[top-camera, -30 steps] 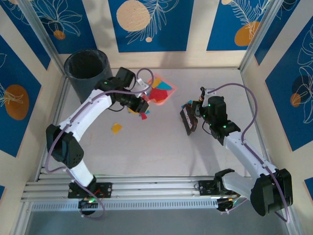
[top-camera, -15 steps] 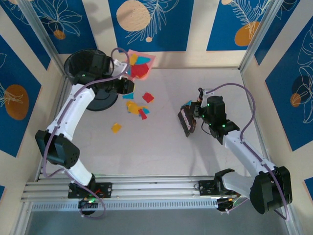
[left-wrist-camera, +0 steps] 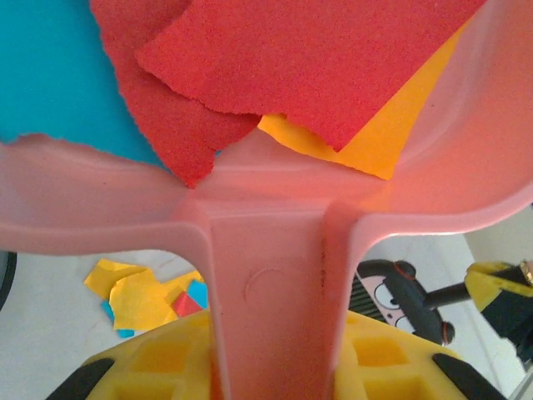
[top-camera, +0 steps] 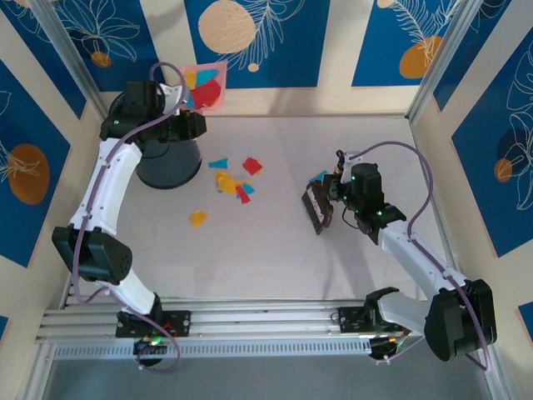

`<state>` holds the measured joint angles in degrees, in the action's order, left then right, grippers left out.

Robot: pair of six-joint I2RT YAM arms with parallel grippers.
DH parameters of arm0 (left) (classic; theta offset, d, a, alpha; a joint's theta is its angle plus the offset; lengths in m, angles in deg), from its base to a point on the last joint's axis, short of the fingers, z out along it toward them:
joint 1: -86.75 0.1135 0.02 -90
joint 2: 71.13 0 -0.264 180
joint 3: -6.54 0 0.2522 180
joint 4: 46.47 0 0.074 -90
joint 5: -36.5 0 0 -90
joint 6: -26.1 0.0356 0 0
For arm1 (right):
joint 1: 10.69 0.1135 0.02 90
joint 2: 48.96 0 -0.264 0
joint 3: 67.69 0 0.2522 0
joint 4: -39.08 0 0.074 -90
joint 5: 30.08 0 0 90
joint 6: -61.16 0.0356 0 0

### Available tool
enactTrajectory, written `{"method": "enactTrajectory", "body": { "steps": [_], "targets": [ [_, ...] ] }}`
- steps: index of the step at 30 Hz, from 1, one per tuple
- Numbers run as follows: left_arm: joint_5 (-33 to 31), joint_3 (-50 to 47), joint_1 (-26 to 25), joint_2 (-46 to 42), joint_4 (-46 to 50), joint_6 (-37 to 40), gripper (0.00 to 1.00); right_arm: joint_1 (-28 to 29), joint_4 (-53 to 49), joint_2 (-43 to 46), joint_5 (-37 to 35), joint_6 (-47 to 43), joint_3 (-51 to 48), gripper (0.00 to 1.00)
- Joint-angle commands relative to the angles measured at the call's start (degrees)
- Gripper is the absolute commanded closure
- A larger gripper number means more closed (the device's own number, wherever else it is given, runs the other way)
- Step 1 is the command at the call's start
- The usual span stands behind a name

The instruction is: Sweep away the paper scraps from the table

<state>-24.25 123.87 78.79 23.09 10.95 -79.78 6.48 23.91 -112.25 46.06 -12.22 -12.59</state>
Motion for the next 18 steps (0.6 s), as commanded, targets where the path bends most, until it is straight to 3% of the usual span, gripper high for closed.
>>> {"method": "enactTrajectory", "body": {
  "steps": [1,8,18],
  "targets": [
    [3.93,1.48,1.75,0.07,-2.86,-4.14,1.00,-0.17,0.99,0.03,1.13,-0.21,0.89,1.00],
    [6.70,0.50,4.62,-0.16,-6.17,-8.77,1.00,-0.12,0.00,-0.70,1.56,-0.19,1.67,1.00],
    [15.33,-9.04,9.80,-1.92,-24.36,-24.70,1.00,0.24,-0.17,-0.96,1.48,-0.04,1.83,1.00]
  ]
}}
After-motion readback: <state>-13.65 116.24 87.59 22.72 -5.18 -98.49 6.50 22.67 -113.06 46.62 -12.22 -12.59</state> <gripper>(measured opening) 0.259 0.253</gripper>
